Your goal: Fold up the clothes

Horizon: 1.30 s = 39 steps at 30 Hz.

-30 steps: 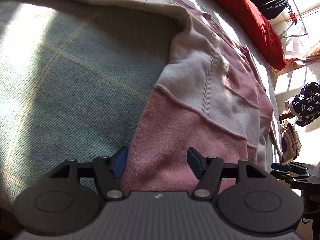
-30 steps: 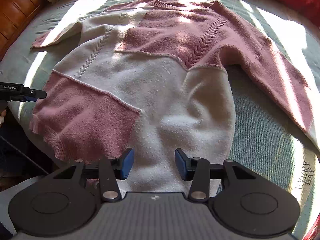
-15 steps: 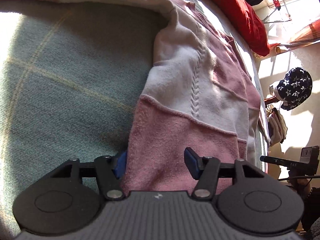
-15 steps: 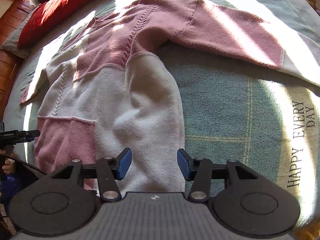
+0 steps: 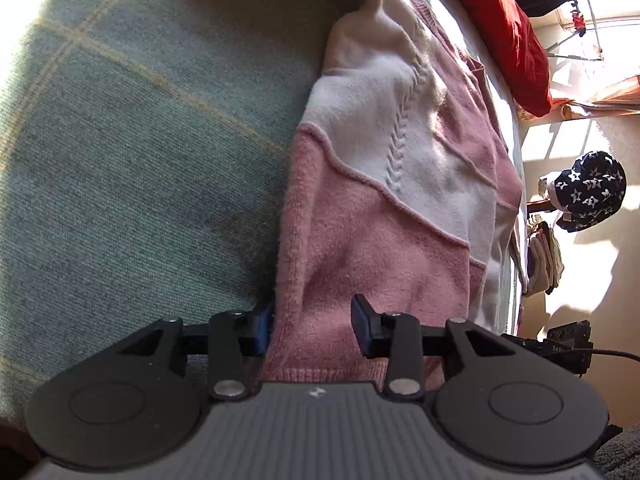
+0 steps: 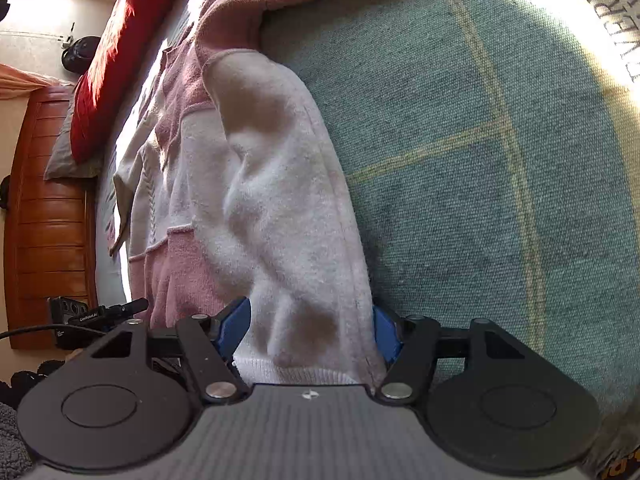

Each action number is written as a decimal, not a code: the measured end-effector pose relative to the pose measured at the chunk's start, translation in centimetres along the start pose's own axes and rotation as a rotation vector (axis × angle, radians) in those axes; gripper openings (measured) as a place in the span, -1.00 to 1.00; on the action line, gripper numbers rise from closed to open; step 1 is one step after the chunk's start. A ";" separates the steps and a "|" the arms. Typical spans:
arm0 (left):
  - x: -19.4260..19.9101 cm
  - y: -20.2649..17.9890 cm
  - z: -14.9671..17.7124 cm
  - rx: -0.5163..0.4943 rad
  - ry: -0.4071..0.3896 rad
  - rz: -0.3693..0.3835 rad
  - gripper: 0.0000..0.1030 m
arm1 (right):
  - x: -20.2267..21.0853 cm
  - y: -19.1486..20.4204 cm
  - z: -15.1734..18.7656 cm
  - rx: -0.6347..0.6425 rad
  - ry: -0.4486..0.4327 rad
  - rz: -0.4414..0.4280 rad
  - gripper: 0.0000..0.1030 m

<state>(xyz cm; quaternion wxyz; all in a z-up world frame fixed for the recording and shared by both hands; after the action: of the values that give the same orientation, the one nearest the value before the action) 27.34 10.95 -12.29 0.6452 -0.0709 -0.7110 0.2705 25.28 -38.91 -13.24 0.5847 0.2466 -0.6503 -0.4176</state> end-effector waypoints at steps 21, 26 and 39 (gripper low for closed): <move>4.2 -2.4 -0.4 -0.068 -0.031 -0.082 -0.92 | 0.0 4.7 -0.2 0.099 0.064 0.091 -0.79; 7.8 -3.5 0.2 -0.112 -0.024 -0.073 -0.92 | 2.3 7.3 1.2 0.093 0.113 0.034 -0.81; 6.2 0.9 2.2 -0.155 0.091 -0.260 -0.87 | 4.1 3.9 3.2 0.068 0.169 0.278 -0.69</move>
<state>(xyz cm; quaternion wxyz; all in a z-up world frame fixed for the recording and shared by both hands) 24.06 13.79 -7.33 0.6988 -0.0400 -0.7031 0.1254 22.00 -39.36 -7.57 0.6806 0.2082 -0.6404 -0.2885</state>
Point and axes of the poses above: each gripper's, at about its wrist camera, not at the fingertips, and x roughly against the way its jaws point, y to its left, z to its underside, the point moved 5 cm from there along -x, roughly the way its jaws point, and after that the axes turned 12 degrees about -z, right-handed, at the moved point
